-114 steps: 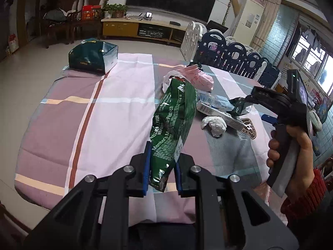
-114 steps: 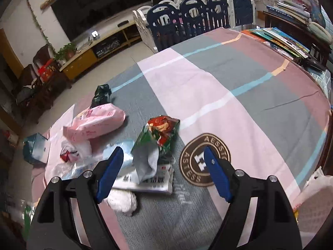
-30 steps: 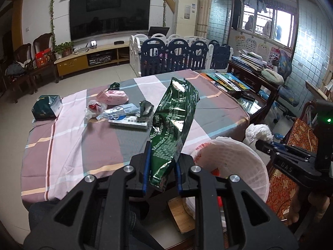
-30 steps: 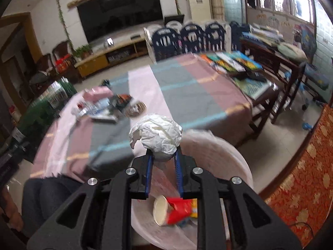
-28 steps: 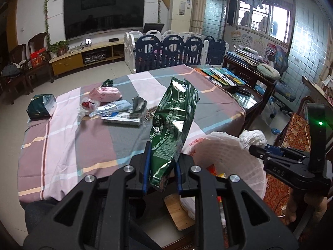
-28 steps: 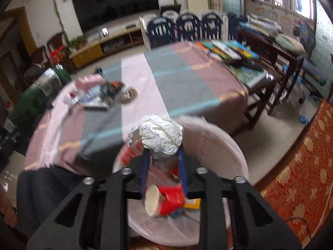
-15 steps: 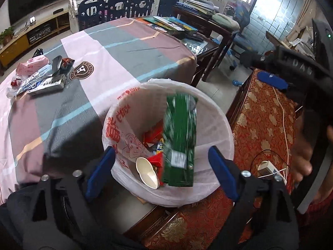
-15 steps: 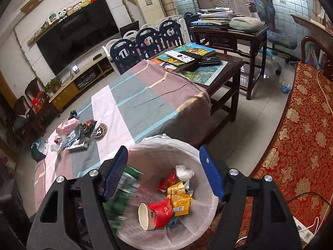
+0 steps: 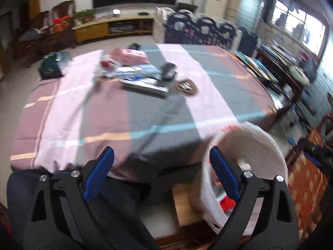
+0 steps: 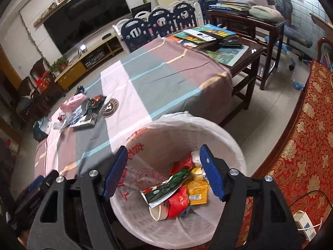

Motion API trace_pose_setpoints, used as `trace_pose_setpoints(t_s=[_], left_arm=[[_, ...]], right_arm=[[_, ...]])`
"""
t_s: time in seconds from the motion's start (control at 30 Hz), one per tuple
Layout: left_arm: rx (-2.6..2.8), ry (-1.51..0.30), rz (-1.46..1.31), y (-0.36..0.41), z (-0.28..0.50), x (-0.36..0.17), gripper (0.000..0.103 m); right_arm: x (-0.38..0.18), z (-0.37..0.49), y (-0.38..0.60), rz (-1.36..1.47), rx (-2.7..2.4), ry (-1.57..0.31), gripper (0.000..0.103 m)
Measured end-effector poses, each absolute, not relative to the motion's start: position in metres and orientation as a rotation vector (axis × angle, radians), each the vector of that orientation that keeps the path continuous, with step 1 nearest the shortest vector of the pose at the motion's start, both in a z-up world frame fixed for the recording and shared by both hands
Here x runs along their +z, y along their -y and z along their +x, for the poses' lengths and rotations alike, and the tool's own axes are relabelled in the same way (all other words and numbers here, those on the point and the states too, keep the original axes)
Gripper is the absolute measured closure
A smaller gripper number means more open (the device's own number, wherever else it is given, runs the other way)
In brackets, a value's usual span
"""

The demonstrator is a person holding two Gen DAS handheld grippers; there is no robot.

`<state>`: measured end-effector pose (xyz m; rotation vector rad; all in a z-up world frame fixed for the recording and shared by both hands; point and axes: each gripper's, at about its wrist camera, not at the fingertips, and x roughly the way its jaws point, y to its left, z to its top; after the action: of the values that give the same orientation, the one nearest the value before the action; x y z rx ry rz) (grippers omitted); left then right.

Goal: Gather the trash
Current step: 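Move both tools back over the table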

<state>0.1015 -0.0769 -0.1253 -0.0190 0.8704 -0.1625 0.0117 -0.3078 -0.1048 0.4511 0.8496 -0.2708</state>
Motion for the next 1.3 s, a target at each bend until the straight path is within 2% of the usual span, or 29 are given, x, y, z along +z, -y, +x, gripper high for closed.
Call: trace_pose_setpoints(t_s=[0.4, 0.73, 1.1, 1.3], left_arm=[[0.039, -0.849, -0.165, -0.023, 0.114, -0.124, 0.01], [0.191, -0.762, -0.271, -0.106, 0.115, -0.117, 0.009], [0.277, -0.694, -0.215, -0.156, 0.122, -0.119, 0.006], [0.305, -0.738, -0.251, -0.181, 0.134, -0.136, 0.006]], right_arm=[[-0.082, 0.054, 0.225, 0.323, -0.167, -0.866, 0.033], [-0.073, 0.091, 0.139, 0.216, -0.052, -0.876, 0.033], [-0.085, 0.136, 0.067, 0.168, 0.033, -0.912, 0.033], [-0.094, 0.165, 0.05, 0.167, 0.065, -0.914, 0.033]])
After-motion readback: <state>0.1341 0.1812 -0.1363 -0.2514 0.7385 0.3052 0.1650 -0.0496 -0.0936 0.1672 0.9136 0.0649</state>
